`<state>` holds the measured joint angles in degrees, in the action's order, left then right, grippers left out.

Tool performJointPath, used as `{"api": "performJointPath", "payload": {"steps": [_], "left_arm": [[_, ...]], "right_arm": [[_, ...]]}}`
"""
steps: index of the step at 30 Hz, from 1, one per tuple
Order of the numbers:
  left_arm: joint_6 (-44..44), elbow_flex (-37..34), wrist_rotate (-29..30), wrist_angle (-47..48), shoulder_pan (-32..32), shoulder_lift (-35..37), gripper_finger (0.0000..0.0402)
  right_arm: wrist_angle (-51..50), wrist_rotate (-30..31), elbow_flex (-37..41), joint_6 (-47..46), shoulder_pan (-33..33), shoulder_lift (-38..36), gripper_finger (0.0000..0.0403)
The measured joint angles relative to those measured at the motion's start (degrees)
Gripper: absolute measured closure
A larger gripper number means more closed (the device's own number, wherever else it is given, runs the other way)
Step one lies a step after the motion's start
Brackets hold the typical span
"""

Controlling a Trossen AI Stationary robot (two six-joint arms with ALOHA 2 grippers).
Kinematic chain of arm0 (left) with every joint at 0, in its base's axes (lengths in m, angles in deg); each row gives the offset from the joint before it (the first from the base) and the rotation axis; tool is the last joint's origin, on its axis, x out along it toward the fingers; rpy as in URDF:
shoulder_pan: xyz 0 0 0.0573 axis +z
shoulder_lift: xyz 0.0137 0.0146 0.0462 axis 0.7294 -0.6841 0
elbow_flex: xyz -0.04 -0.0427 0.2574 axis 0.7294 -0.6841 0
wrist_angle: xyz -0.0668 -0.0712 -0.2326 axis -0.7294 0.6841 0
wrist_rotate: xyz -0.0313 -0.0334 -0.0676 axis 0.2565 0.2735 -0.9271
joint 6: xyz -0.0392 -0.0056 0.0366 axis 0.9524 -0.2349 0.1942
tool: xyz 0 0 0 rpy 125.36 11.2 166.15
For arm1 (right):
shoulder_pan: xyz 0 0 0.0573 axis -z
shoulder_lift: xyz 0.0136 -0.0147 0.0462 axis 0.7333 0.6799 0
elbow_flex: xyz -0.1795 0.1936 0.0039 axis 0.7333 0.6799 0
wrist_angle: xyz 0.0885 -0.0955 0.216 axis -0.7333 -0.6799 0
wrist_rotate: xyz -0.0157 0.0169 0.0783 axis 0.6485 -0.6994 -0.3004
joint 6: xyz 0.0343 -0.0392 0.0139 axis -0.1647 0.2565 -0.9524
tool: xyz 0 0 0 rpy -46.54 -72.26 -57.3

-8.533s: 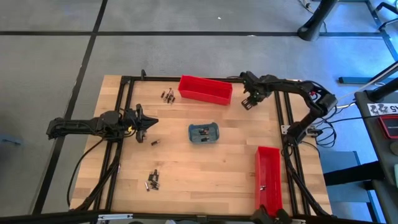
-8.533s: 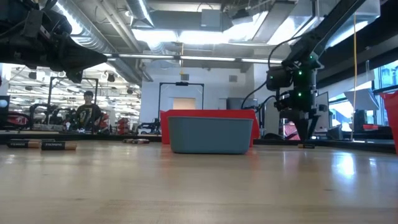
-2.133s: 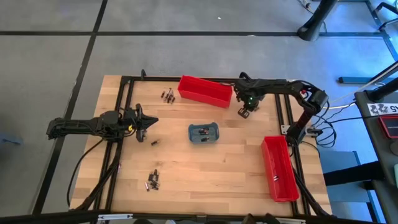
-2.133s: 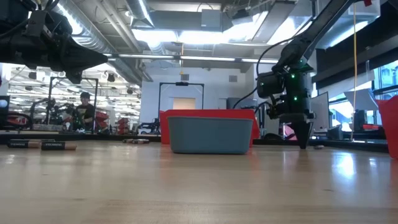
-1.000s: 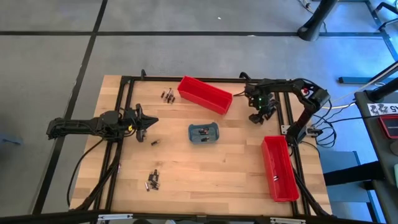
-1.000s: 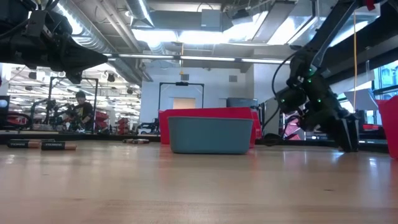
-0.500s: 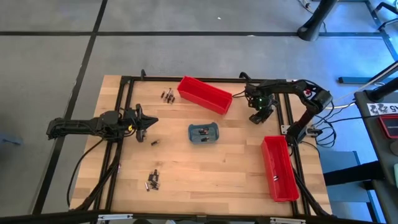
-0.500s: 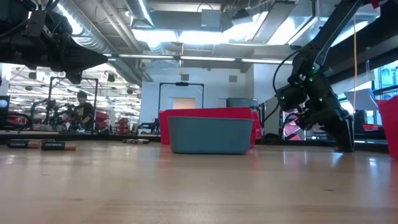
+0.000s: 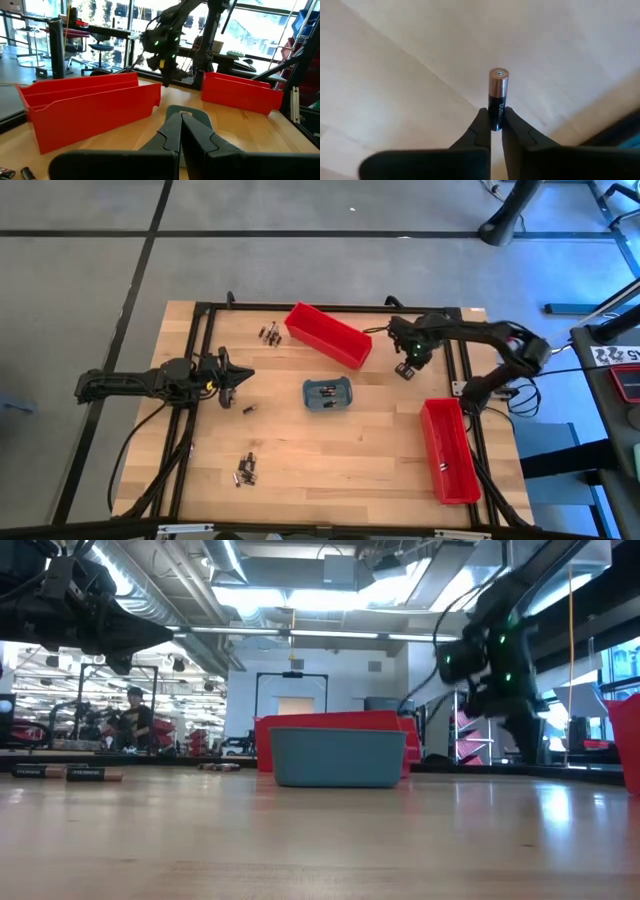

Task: Sort batteries
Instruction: Put the black battery into the blue bin

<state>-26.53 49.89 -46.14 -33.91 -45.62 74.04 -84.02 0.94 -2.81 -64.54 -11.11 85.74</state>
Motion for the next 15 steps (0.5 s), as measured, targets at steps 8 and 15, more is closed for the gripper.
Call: {"api": "performJointPath", "payload": {"steps": [8, 15], "left_arm": [[0.12, 0.0, 0.02, 0.0, 0.0, 0.0, 0.04], [-0.57, 0.0, 2.67, -1.65, 0.0, 0.01, 0.04]], "right_arm": [[3.19, 14.24, -3.6, -13.58, -12.05, -10.54, 0.0383], [30.29, 13.47, -4.46, 0.25, -25.53, -9.43, 0.0387]]}}
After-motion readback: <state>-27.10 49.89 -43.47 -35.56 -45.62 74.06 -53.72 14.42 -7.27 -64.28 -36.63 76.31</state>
